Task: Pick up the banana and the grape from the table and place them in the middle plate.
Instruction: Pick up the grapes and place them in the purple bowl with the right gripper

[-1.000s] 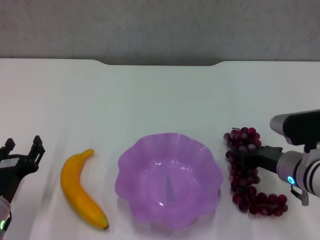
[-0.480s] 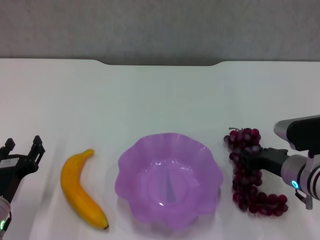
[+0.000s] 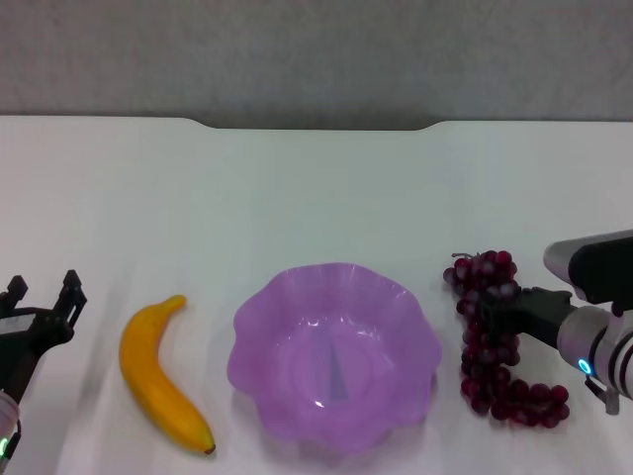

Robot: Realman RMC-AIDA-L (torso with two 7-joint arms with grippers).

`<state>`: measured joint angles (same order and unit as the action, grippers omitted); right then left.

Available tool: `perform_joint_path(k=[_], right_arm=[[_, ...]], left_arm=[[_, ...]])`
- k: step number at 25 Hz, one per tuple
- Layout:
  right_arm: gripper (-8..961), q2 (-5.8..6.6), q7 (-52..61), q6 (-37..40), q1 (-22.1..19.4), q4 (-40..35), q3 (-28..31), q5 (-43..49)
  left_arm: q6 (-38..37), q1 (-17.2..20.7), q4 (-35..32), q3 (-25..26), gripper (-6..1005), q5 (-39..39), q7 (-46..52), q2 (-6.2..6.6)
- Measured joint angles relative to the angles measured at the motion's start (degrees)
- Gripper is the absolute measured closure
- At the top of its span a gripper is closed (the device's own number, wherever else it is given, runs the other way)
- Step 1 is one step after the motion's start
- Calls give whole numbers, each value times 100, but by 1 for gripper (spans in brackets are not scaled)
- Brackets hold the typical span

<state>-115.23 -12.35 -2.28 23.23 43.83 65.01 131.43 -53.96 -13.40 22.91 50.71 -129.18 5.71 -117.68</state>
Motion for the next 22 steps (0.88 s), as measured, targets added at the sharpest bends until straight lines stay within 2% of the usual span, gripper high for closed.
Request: perform_joint_path(k=[8,16,22], right_arm=[[582,12,-11,1012,-228,5,-472,15],[661,13,-360,1637,-436,31,-662,15],[669,21,-512,2427,-665,103,-966,15]], left_arm=[[0,18,-3,0,293,26,0,7],[0,21,-17,0,293,25,0,9],[0,23,-24,0,293,24,0,9]])
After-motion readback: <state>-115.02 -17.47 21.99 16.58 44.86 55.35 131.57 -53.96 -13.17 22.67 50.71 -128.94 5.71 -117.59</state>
